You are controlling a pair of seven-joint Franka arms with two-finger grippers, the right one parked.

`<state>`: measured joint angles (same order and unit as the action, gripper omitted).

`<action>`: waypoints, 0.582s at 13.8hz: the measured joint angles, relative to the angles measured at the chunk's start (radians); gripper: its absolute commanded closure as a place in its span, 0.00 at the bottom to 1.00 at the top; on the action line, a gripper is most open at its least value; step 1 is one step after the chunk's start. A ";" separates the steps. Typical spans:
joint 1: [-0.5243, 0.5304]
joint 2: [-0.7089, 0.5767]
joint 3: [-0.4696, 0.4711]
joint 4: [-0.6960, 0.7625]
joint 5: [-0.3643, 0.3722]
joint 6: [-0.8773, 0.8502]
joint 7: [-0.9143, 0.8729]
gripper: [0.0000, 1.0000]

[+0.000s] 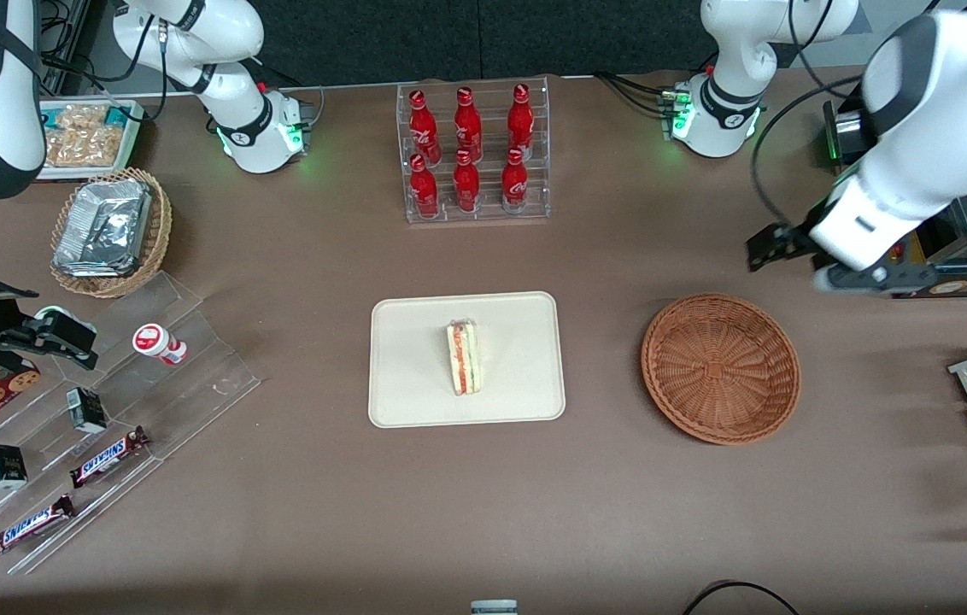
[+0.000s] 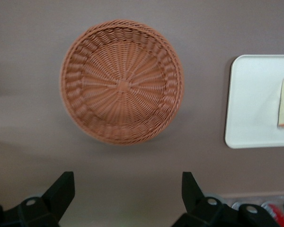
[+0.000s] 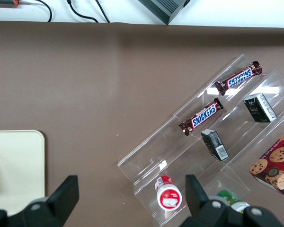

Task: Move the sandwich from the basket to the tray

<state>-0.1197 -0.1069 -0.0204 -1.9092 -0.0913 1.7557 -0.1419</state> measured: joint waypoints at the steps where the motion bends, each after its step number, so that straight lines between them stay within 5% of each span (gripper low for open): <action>1: 0.013 -0.022 0.000 0.002 0.001 -0.023 0.014 0.00; 8: 0.021 -0.031 -0.002 0.160 0.057 -0.154 0.021 0.00</action>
<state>-0.0987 -0.1381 -0.0225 -1.7490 -0.0340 1.6019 -0.1209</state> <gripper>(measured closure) 0.000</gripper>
